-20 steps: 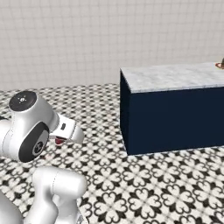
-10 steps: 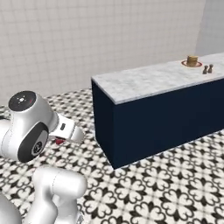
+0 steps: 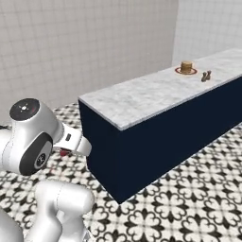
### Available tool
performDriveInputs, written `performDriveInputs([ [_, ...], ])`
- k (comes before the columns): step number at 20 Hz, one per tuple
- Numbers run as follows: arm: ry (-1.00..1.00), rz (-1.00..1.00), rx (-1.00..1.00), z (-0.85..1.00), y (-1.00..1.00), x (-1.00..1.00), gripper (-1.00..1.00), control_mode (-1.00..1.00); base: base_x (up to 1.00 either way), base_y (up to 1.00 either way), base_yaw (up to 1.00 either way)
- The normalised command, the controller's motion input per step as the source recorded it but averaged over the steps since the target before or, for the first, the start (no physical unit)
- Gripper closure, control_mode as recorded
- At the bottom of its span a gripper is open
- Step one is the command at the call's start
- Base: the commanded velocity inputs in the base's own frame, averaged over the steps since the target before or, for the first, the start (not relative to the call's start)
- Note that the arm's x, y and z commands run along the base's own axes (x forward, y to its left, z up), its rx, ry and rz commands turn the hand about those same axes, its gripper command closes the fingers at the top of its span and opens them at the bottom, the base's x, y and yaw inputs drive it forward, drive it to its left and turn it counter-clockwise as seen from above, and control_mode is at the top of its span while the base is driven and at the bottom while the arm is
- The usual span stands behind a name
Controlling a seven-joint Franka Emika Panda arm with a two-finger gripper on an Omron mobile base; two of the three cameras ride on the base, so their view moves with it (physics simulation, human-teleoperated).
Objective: Take the strawberry from the fridge and place it on top of the pancake, located on the dining counter.
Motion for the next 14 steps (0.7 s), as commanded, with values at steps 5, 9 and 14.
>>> performDriveInputs([
  [5, 0.0, 0.0, 0.0, 0.0, 0.0, 0.0, 1.0, 1.0, 0.45, 1.0, -0.25],
  [9, 0.0, 0.0, 0.0, 0.0, 0.0, 0.0, 1.0, 1.0, 0.33, 1.0, -0.25],
  [14, 0.0, 0.0, 0.0, 0.0, 0.0, 0.0, 1.0, 1.0, 0.27, 1.0, -0.28],
])
